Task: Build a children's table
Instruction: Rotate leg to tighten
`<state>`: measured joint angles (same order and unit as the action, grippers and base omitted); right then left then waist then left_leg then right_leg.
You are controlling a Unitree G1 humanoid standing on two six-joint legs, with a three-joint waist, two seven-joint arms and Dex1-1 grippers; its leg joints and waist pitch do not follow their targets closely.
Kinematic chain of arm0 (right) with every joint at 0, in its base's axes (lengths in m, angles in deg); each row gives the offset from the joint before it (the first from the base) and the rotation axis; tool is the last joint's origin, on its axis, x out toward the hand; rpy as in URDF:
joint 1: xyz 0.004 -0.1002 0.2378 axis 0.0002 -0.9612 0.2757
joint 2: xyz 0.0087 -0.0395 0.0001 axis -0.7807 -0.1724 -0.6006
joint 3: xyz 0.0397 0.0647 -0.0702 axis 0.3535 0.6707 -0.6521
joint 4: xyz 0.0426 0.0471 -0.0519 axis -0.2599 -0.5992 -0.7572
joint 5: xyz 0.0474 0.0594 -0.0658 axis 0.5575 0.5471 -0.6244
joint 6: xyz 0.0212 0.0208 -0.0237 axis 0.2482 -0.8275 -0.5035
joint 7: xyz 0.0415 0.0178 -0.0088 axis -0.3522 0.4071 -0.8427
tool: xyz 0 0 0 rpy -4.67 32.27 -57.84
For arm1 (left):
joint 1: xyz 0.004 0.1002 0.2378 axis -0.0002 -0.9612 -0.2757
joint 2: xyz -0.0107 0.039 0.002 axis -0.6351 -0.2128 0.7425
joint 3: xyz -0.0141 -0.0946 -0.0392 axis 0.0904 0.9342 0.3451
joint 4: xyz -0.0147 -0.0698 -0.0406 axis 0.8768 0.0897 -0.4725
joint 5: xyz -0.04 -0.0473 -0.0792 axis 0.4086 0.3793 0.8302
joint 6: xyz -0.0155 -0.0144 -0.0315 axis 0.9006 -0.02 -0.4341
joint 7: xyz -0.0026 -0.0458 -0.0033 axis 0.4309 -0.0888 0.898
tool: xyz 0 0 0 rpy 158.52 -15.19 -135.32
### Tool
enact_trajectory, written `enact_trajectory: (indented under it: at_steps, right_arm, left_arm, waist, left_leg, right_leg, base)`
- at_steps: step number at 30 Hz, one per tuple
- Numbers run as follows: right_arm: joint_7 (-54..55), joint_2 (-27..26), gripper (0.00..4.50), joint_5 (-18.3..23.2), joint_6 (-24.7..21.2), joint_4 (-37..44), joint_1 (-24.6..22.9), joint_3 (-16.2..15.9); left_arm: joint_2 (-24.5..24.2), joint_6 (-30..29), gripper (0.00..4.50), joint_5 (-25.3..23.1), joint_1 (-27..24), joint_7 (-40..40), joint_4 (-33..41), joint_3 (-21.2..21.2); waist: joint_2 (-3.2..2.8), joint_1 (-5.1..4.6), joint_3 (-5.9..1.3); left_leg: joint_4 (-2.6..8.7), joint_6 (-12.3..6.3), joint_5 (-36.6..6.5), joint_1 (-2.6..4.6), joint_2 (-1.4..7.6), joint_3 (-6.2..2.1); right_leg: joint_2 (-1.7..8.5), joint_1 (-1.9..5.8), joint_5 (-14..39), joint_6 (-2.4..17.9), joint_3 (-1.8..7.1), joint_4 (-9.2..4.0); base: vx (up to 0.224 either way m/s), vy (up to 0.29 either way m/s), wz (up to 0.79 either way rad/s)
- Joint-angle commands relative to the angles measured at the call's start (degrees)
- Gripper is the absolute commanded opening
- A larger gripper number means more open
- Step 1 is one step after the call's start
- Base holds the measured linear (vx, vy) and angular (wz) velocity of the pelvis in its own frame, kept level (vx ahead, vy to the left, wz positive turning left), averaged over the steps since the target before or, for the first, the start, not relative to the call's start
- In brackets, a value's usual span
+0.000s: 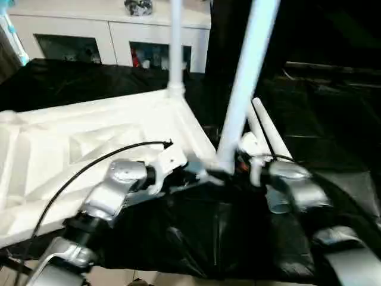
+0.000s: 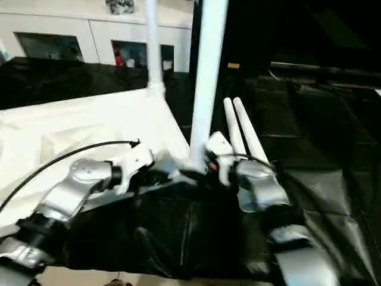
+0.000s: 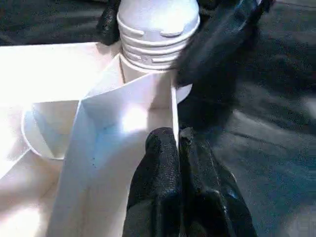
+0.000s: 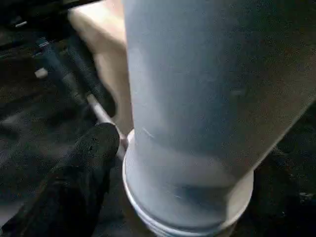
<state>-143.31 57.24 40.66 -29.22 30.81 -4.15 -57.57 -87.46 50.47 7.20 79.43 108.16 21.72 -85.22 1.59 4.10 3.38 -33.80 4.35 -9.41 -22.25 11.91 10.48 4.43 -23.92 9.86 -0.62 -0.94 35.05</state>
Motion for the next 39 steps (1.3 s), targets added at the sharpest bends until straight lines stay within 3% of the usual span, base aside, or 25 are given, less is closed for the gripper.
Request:
enact_trajectory:
  at_steps: [1,2,3,6,13,16,17,18,20,21,22,24,27,30,31,34,36,39]
  right_arm:
    - [-2.95,-0.41,3.61,0.77,-0.48,1.54,-0.2,-1.7]
    - [-4.06,-0.16,3.5,0.84,-0.47,1.5,-0.15,-1.78]
    - [-4.97,0.01,3.41,0.7,-0.25,1.38,-0.06,-1.99]
    - [-5.8,-0.06,3.21,0.41,0.16,1.26,-0.04,-2.39]
    - [-5.0,-1.72,2.82,0.8,-1.32,2.27,-1.13,-2.52]
    - [-2.74,-2.72,2.77,0.71,-1.68,1.52,-1.06,-2.0]
    - [-1.2,-3.38,2.76,0.59,-1.84,0.89,-0.91,-1.6]
    - [5.46,-5.53,2.76,-0.17,-1.66,-1.68,0.07,-0.29]
    - [17.47,-9.19,2.75,-1.2,-1.74,-6.18,2.08,2.1]
    - [17.58,-9.22,2.75,-1.21,-1.74,-6.22,2.1,2.13]
    - [25.57,-11.85,2.75,-1.01,-2.25,-8.99,3.66,4.11]
    - [31.24,-13.75,2.75,-0.48,-2.82,-10.67,4.87,5.67]
    - [38.7,-16.13,2.75,0.08,-3.4,-12.85,6.63,7.44]
    - [41.31,-17.47,2.75,-1.54,-1.45,-13.72,7.33,6.6]
    - [41.07,-17.93,2.75,-1.68,-0.38,-13.86,7.4,6.72]
    - [41.68,-18.32,3.44,-2.19,0.65,-14.94,7.97,7.1]
    - [40.04,-17.85,3.47,-1.34,1.83,-14.78,8.43,8.21]
    - [39.49,-16.84,3.85,-2.0,2.74,-15.06,8.62,7.57]
  left_arm:
    - [0.78,1.52,0.0,1.57,0.26,1.17,2.44,-0.95]
    - [0.43,1.43,0.0,1.9,0.17,1.69,2.78,-1.02]
    - [0.05,1.38,0.0,2.17,-0.03,2.17,3.18,-1.14]
    - [-0.5,0.99,0.0,2.61,-0.61,2.84,3.83,-1.27]
    - [0.65,1.6,0.0,1.35,-0.26,0.38,1.44,-0.52]
    - [1.44,1.16,0.0,0.97,0.23,-1.58,0.73,0.13]
    - [1.91,0.83,0.0,0.78,0.56,-2.78,0.31,0.55]
    - [3.04,-0.23,0.0,0.18,1.32,-6.11,-0.05,1.29]
    - [5.24,-2.62,0.0,-1.2,2.84,-12.73,-0.88,2.54]
    - [5.27,-2.65,0.0,-1.21,2.85,-12.79,-0.89,2.55]
    - [6.92,-4.14,0.0,-2.1,3.77,-16.85,-1.32,3.14]
    - [8.3,-5.24,0.0,-2.63,4.3,-19.64,-1.35,3.62]
    - [10.59,-6.93,0.0,-3.36,5.19,-23.93,-1.69,4.56]
    - [13.05,-7.76,0.0,-4.25,6.21,-28.59,-3.16,5.59]
    - [13.68,-7.36,0.0,-4.56,6.61,-29.91,-3.98,5.73]
    - [14.04,-7.24,0.0,-4.38,6.76,-30.26,-4.25,5.63]
    - [13.57,-6.16,0.0,-3.95,6.07,-27.5,-3.46,4.24]
    - [12.79,-6.03,0.0,-4.02,5.33,-25.49,-2.33,3.37]
  waist:
    - [0.18,0.05,-4.14]
    - [0.18,0.03,-4.11]
    - [0.87,-0.03,-4.1]
    - [0.44,0.12,-4.0]
    - [0.54,0.14,-4.12]
    - [0.57,0.13,-3.93]
    - [0.62,0.12,-3.91]
    - [0.27,0.05,-3.85]
    - [0.45,-0.27,-3.8]
    - [0.34,-0.52,-3.69]
    - [0.26,-0.96,-3.81]
    - [0.16,-1.27,-3.84]
    - [0.03,-1.67,-3.9]
    - [0.1,-1.5,-4.17]
    - [0.23,-1.3,-4.32]
    - [0.12,-0.9,-4.56]
    - [0.13,-0.65,-4.56]
    - [-0.1,-0.55,-4.53]
  left_leg:
    - [3.7,-3.86,-12.4,1.12,1.05,0.26]
    - [3.76,-3.65,-12.83,1.17,1.06,0.24]
    - [3.74,-3.4,-13.55,1.19,1.05,0.32]
    - [3.88,-2.69,-14.33,1.33,1.15,0.2]
    - [3.85,-2.6,-13.33,1.26,1.02,0.18]
    - [4.03,-2.03,-14.68,1.33,0.97,0.1]
    - [4.06,-1.89,-15.1,1.31,0.95,0.09]
    - [4.12,-1.14,-15.23,1.42,1.02,0.05]
    - [4.21,0.05,-17.02,1.46,0.88,-0.06]
    - [4.33,0.6,-17.34,1.43,0.78,-0.08]
    - [4.41,1.45,-17.96,1.29,0.72,-0.38]
    - [4.43,1.62,-18.85,1.32,0.71,-0.47]
    - [4.34,1.44,-19.02,1.35,0.63,-0.38]
    - [4.17,0.85,-17.0,1.25,0.61,-0.22]
    - [3.99,-0.21,-15.05,1.05,0.57,-0.13]
    - [3.73,-1.54,-11.45,0.91,0.55,0.02]
    - [3.62,-2.68,-10.03,0.87,0.56,0.13]
    - [3.63,-3.06,-10.06,1.08,0.64,0.15]
  right_leg:
    - [2.34,2.73,8.65,14.86,0.9,-3.48]
    - [2.33,2.69,9.43,14.77,0.89,-3.55]
    - [2.32,2.65,10.87,14.52,0.9,-3.7]
    - [2.41,2.44,12.81,13.95,0.99,-3.8]
    - [2.34,2.57,11.17,13.84,1.0,-3.62]
    - [2.4,2.49,13.84,13.2,1.01,-3.91]
    - [2.44,2.52,14.69,12.93,1.03,-4.01]
    - [2.55,2.23,15.72,12.55,1.17,-4.02]
    - [2.56,2.14,18.89,11.76,1.12,-4.24]
    - [2.52,2.05,19.93,11.49,1.12,-4.38]
    - [2.52,2.15,21.51,10.64,0.93,-4.46]
    - [2.54,2.05,22.14,10.15,0.87,-4.64]
    - [2.29,1.82,19.93,10.65,0.94,-4.6]
    - [2.2,2.1,15.58,11.21,0.9,-4.33]
    - [2.22,2.35,12.32,11.82,0.9,-4.04]
    - [2.17,2.66,6.89,12.85,0.91,-3.47]
    - [2.13,2.83,3.64,13.96,0.89,-3.15]
    - [2.17,2.88,3.44,14.59,0.85,-3.15]
  base:
    - [0.0,0.0,0.0]
    - [0.0,0.0,0.0]
    - [0.0,0.0,0.0]
    - [0.0,0.0,0.0]
    - [0.0,0.0,0.0]
    - [0.0,0.0,0.0]
    - [0.0,0.0,0.0]
    - [0.0,0.0,0.0]
    - [0.0,0.0,0.0]
    - [-0.052,-0.009,-0.04]
    - [0.0,0.0,0.0]
    - [0.0,0.0,0.0]
    - [0.0,0.0,0.0]
    - [0.0,0.0,0.0]
    - [0.0,0.0,0.0]
    - [0.0,0.0,0.0]
    - [0.0,0.0,0.0]
    - [0.0,0.0,0.0]
